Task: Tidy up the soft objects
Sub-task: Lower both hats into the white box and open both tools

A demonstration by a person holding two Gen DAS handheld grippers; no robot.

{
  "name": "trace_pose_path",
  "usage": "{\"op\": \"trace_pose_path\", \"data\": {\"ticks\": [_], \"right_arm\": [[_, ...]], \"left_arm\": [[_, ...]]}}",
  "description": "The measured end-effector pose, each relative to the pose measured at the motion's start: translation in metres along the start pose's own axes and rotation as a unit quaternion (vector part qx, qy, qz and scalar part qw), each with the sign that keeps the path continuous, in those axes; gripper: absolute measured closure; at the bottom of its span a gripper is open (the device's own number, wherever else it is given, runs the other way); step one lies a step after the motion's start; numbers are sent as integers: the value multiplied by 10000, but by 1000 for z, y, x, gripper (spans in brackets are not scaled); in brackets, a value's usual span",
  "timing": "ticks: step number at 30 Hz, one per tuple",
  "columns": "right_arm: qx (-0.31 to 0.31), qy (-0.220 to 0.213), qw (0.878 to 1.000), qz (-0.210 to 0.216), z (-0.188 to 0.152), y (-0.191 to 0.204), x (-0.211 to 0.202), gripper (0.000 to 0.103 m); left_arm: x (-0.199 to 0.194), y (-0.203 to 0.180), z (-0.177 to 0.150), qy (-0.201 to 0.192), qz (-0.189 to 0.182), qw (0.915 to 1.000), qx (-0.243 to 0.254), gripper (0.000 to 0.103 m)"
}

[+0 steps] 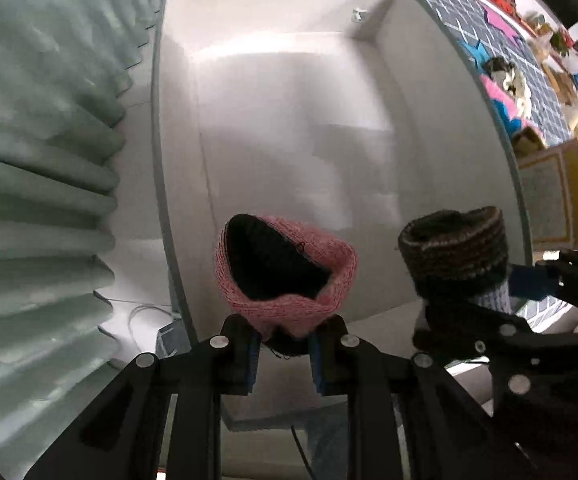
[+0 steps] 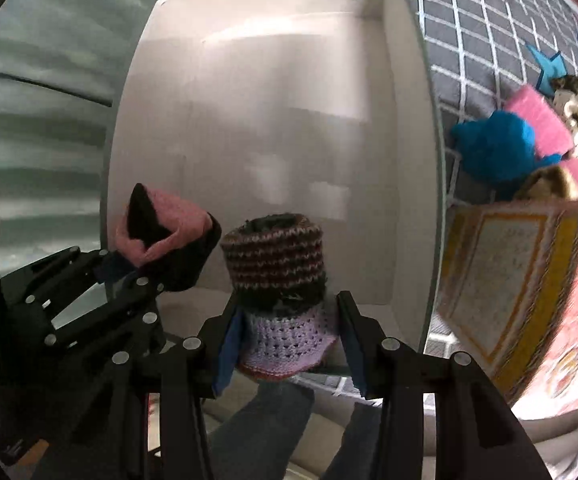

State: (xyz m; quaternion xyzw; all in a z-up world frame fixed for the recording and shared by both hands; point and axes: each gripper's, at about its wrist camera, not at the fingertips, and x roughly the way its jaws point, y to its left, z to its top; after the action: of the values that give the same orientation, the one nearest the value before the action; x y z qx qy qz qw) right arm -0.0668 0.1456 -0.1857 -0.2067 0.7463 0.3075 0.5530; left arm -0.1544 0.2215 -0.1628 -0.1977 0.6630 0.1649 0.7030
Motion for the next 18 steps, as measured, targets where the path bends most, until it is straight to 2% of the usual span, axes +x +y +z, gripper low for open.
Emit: {"op": "trace_pose_path", "data": {"ticks": [9,18], "right_arm": [[4,360,9986,394,-12,8,13,56],[147,169,9993,291,1,-6,0,56]], "left_arm": [[-2,6,-22,74,37,9997,211,81],[-10,-1,-18,32,-6,9997,223,80]]}}
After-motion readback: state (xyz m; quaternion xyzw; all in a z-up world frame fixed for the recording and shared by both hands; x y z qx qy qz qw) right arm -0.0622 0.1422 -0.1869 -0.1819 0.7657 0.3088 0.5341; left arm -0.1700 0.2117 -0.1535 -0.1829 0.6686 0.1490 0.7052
